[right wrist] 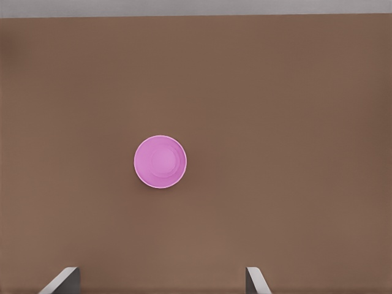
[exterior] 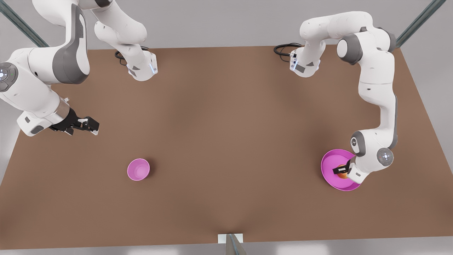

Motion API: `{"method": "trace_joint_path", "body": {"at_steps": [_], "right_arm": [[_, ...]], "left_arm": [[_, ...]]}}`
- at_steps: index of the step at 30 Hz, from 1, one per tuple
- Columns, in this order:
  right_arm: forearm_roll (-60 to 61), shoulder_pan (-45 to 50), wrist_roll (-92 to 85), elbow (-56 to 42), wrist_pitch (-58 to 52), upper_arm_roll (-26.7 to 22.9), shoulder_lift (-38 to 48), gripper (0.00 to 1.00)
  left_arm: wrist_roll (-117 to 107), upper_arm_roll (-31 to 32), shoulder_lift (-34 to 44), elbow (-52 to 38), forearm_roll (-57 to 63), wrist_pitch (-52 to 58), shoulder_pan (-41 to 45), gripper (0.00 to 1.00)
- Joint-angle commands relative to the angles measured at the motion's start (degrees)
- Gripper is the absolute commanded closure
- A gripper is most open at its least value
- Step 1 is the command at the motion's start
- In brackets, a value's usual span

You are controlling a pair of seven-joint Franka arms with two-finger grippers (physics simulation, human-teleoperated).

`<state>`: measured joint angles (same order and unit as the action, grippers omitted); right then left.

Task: Use the left arm to pick up the apple from the plate, transfer it to the gripper of the right arm, and then use the right arm to place it into the bowl

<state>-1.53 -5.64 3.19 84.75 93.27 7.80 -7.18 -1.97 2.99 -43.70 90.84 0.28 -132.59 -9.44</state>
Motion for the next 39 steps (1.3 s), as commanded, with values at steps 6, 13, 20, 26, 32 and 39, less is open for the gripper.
{"method": "trace_joint_path", "body": {"at_steps": [6, 13, 20, 26, 32, 39], "right_arm": [[0.04, 0.01, -0.56, -0.03, -0.02, -0.06, 0.06, 0.00], [17.69, -1.48, 0.50, -1.08, 0.60, -0.06, -1.70, 0.00], [49.86, -1.66, 0.41, -1.08, 2.00, -0.06, -5.39, 0.00], [70.34, -1.39, -18.65, -0.82, 2.27, 0.55, -16.20, 0.00], [78.52, 3.97, -27.18, -1.35, 7.80, 1.08, -19.71, 0.00], [78.79, 5.81, -35.88, -3.10, 9.73, 1.08, -26.13, 0.00]], "left_arm": [[10.14, 11.86, 10.29, -0.22, -0.46, 8.31, 0.21, 0.25], [18.67, 28.21, 5.91, -10.41, -3.10, 1.38, 8.56, 0.24], [42.21, 38.76, 0.63, -12.35, -7.84, -18.84, 10.49, 0.25], [68.33, 44.74, -9.56, -14.19, -7.32, -39.06, 14.18, 0.25], [72.72, 44.56, -14.75, -20.87, -6.70, -46.10, 19.37, 0.25], [77.29, 44.91, -21.17, -29.31, -5.91, -46.10, 23.32, 0.25]]}}
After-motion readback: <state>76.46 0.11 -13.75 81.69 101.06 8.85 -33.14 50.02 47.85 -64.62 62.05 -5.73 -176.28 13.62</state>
